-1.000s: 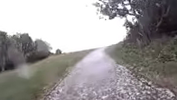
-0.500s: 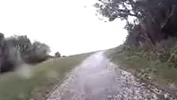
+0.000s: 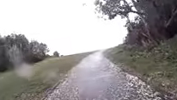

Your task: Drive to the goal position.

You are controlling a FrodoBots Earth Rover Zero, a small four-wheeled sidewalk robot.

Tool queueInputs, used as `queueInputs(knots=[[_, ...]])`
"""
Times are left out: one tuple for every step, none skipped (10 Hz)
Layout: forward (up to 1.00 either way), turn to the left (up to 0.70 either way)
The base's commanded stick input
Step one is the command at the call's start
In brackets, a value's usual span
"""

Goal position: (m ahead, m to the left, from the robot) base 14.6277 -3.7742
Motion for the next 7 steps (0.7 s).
queueInputs(knots=[[0.7, 0.0], [0.7, 0.0], [0.7, 0.0], [0.7, 0.0], [0.7, 0.0], [0.7, 0.0], [0.7, 0.0]])
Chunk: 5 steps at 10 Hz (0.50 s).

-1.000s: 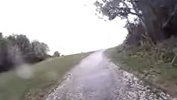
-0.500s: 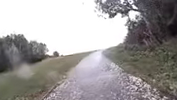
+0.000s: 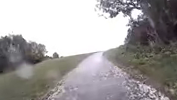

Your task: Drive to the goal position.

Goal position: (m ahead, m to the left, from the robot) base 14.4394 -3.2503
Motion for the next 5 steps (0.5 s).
queueInputs(knots=[[0.7, 0.0], [0.7, 0.0], [0.7, 0.0], [0.7, 0.0], [0.7, 0.0]])
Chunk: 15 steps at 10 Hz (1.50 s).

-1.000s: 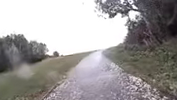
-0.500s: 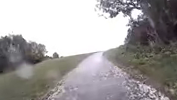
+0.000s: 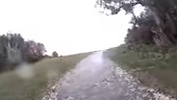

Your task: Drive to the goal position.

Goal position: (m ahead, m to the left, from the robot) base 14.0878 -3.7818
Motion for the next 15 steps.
queueInputs(knots=[[0.7, 0.0], [0.7, 0.0], [0.7, 0.0], [0.7, 0.0], [0.7, 0.0], [0.7, 0.0], [0.7, 0.0], [0.7, 0.0], [0.7, 0.0], [0.7, 0.0], [0.7, 0.0], [0.7, 0.0], [0.7, 0.0], [0.7, 0.0], [0.7, 0.0]])
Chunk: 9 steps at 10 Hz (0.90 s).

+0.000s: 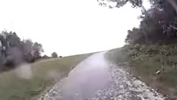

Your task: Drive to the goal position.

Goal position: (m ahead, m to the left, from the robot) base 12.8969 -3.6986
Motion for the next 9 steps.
queueInputs(knots=[[0.7, 0.0], [0.7, 0.0], [0.7, 0.0], [0.7, 0.0], [0.7, 0.0], [0.7, 0.0], [0.7, 0.0], [0.7, 0.0], [0.7, 0.0]])
